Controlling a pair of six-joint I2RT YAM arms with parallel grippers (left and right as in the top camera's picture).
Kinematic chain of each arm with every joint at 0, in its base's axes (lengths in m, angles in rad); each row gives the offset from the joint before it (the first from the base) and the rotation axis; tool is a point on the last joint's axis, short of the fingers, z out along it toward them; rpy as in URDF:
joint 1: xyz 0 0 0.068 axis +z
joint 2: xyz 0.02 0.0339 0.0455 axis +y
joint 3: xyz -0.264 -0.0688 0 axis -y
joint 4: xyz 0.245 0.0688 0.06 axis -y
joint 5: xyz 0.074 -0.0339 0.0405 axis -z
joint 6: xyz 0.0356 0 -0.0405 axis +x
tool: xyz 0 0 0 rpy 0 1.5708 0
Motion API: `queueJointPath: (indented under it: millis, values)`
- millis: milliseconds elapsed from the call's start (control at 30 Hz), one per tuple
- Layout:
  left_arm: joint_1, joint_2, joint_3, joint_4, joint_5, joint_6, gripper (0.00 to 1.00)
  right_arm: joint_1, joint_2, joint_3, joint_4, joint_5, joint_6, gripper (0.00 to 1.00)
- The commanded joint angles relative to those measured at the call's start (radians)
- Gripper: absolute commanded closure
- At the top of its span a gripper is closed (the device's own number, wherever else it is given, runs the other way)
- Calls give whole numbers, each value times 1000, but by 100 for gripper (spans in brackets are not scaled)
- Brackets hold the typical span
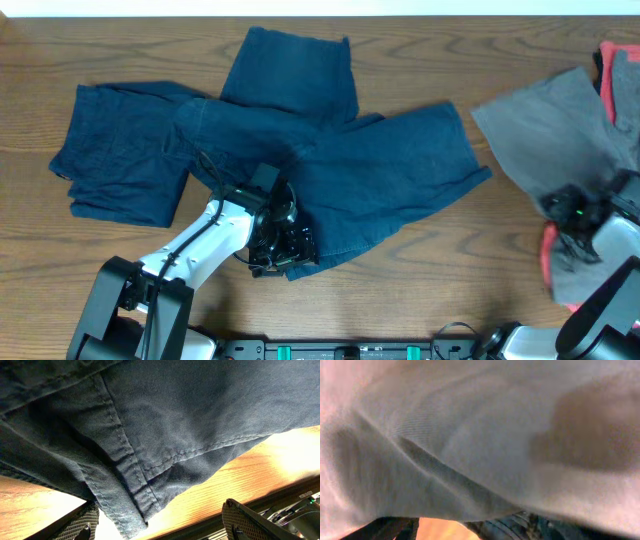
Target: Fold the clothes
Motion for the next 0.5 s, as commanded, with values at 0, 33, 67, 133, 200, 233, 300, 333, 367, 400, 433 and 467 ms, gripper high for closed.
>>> queueJointPath:
  millis: [0, 33, 67, 133, 200, 233, 300, 333, 367, 400, 433, 467]
  values:
    - [-1, 11, -6, -1, 14, -13, 20, -38, 5, -52, 16, -118, -109, 25]
    - [-1, 11, -6, -2, 14, -13, 20, -32, -13, -52, 18, -190, -136, 24]
    - [-1, 11, -6, -6, 14, -13, 20, -26, -30, -52, 18, -233, -149, 23]
    - [-1, 11, -6, -16, 14, -17, 20, -4, -74, -52, 14, -332, -186, 20]
    - [-1, 11, -6, -23, 14, -22, 20, 28, -121, -52, -9, -387, -198, 15]
    - [-1, 11, -6, -23, 14, -24, 19, 47, -142, -52, -25, -396, -198, 13]
    - [-1, 11, -6, -21, 14, -32, 14, 97, -185, -52, -68, -397, -201, 12]
    - [-1, 11, -6, -18, 14, -43, 11, 122, -201, -52, -90, -395, -201, 12]
    - [-1, 11, -6, -14, 11, -56, 10, 144, -212, -52, -109, -385, -201, 12]
    - [-2, 11, -6, -10, -5, -80, 10, 167, -221, -52, -127, -368, -190, 12]
    - [-3, 11, -6, -7, -42, -123, 10, 190, -223, -52, -140, -354, -180, 12]
    - [-7, 11, -6, -6, -79, -160, 10, 207, -223, -52, -150, -341, -175, 12]
